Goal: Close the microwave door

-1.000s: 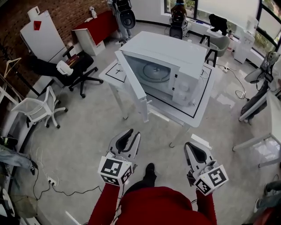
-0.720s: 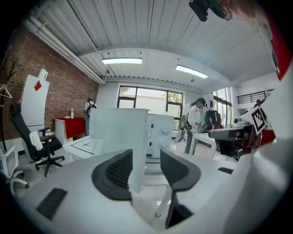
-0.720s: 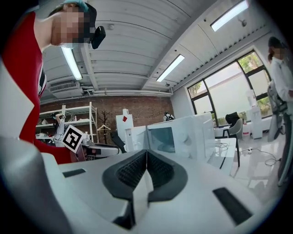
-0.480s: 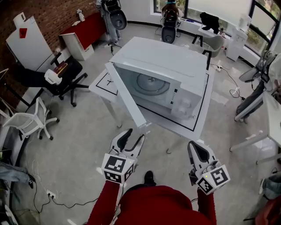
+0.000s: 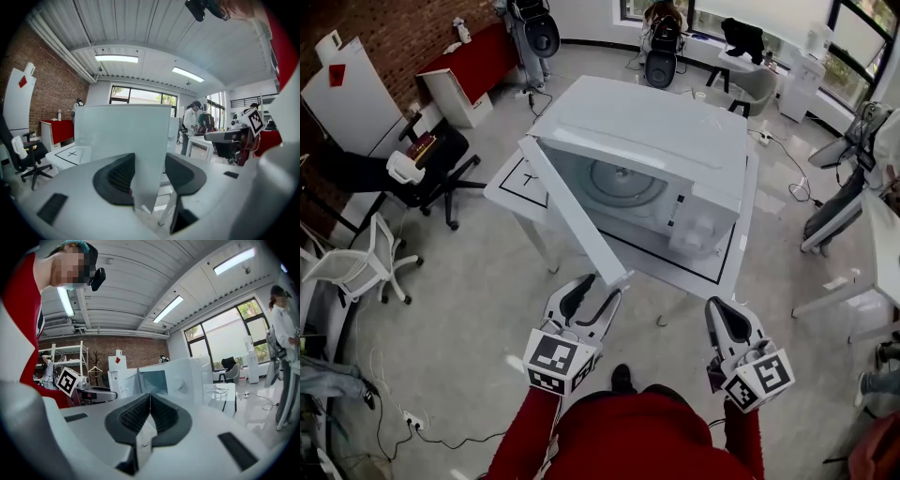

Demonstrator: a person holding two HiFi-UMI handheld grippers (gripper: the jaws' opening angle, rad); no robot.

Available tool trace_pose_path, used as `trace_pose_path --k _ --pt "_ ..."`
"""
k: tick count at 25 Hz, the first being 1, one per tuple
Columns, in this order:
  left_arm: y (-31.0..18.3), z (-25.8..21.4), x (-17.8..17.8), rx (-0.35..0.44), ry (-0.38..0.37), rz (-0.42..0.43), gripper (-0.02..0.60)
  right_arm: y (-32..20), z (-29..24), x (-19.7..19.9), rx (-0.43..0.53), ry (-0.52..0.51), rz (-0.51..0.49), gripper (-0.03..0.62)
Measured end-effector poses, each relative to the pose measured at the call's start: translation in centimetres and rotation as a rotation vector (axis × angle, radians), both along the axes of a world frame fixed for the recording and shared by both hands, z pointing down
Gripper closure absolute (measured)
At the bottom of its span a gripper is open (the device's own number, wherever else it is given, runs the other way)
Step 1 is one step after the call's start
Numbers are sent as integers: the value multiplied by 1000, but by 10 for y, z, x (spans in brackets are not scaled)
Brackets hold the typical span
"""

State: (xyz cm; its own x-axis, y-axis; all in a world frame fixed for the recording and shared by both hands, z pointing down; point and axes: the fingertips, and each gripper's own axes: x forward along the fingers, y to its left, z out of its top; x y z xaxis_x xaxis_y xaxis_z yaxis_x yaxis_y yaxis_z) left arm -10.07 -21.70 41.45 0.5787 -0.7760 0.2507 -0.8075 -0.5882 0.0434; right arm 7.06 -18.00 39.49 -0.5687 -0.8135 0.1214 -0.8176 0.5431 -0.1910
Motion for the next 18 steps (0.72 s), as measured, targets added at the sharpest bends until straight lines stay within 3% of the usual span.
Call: trace_pose_path --k 18 --pt "-36 3 47 -1 67 105 385 7 1 12 -17 13 75 579"
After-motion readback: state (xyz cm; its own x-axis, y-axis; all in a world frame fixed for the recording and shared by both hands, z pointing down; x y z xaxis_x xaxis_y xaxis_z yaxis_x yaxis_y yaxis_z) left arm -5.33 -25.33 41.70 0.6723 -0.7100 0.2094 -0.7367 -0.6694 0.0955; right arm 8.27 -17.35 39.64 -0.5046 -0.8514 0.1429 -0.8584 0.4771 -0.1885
